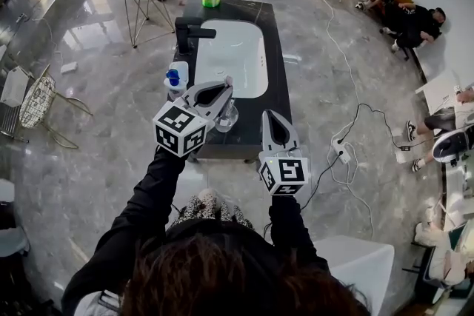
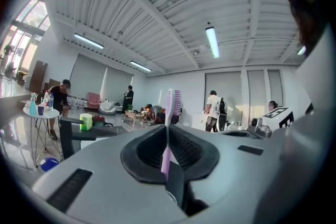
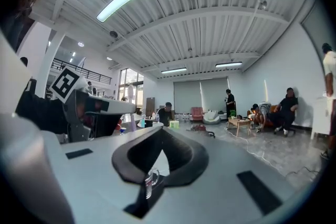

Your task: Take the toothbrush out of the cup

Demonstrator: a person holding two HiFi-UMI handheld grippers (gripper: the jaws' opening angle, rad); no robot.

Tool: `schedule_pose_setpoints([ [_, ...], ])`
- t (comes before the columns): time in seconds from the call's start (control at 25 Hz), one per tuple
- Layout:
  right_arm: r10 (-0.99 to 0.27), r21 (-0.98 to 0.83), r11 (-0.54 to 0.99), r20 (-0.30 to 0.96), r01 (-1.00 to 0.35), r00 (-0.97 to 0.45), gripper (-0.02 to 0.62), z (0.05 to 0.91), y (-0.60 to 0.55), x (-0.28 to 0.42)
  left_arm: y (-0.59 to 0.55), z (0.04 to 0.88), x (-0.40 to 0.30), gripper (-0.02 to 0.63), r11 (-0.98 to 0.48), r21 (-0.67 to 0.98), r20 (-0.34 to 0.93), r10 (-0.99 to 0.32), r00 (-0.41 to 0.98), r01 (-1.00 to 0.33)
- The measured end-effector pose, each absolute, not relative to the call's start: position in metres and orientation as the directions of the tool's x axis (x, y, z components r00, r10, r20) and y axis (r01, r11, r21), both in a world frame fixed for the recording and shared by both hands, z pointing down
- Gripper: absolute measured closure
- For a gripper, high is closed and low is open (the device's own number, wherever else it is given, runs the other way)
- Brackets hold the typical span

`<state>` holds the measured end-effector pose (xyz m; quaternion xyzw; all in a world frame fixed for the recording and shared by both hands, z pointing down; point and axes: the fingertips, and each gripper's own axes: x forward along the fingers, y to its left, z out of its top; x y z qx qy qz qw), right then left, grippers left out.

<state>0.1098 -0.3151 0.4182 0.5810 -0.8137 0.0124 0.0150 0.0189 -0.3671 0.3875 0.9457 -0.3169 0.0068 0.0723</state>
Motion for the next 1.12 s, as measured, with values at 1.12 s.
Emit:
schedule_pose_setpoints([
  [1.12,-0.837,-0.002,0.538,0.113,-0.843,-0.535,0.485,0.436,-0.303,0.059,-0.327,0.310,0.045,0.588,-0.834,0.227,0.065,-0.503,0.862,-0.503],
])
